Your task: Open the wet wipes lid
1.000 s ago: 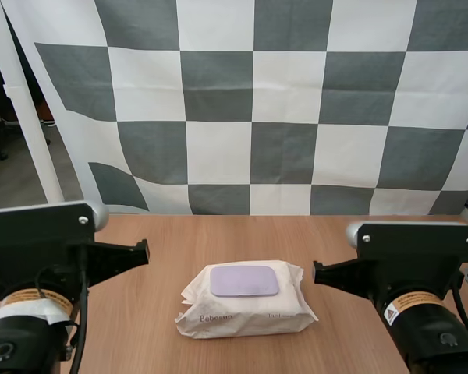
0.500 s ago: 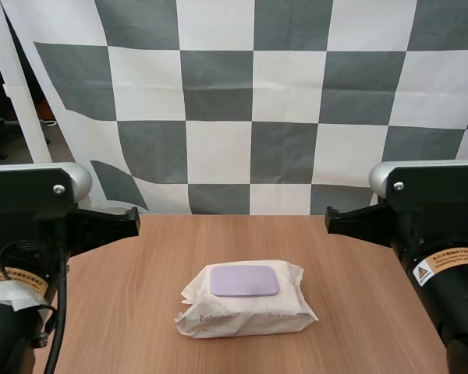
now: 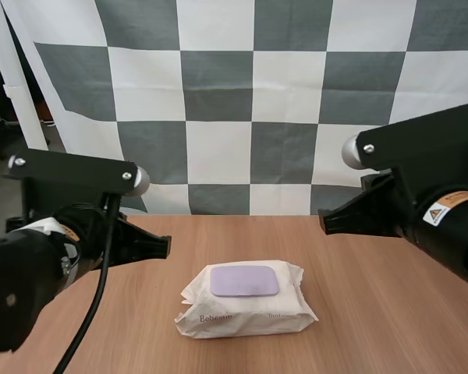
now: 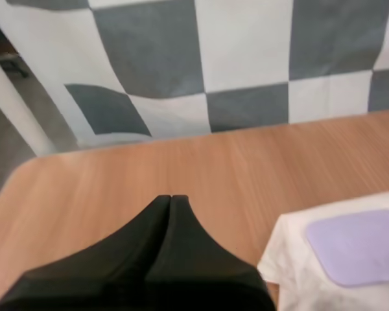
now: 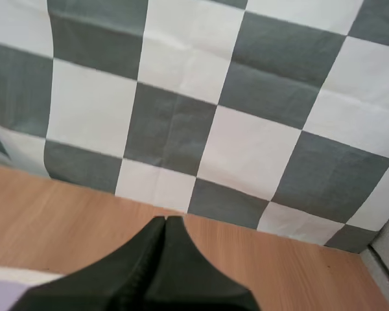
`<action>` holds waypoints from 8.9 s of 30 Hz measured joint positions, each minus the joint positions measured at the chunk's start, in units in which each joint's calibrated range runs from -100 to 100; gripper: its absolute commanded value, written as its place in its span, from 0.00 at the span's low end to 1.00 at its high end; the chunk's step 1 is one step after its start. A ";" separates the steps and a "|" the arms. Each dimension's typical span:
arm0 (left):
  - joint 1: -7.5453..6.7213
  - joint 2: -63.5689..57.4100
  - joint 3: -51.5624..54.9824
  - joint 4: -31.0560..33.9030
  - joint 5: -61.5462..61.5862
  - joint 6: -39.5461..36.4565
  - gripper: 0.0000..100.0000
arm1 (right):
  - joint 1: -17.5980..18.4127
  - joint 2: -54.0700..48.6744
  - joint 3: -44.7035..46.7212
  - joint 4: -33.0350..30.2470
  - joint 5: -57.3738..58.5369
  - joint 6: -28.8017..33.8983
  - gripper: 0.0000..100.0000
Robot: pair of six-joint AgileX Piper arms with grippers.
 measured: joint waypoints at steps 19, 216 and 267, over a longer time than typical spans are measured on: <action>0.00 16.29 0.89 -10.53 14.14 29.20 1.00 | 0.00 12.50 -7.93 -0.36 21.18 -17.23 1.00; 0.00 60.75 14.38 -58.63 1.53 93.82 0.00 | 6.92 46.03 3.01 25.95 12.40 -59.46 0.00; 0.00 60.75 14.50 -55.98 2.05 93.82 0.94 | 6.92 52.58 2.26 48.60 -15.21 -66.66 0.00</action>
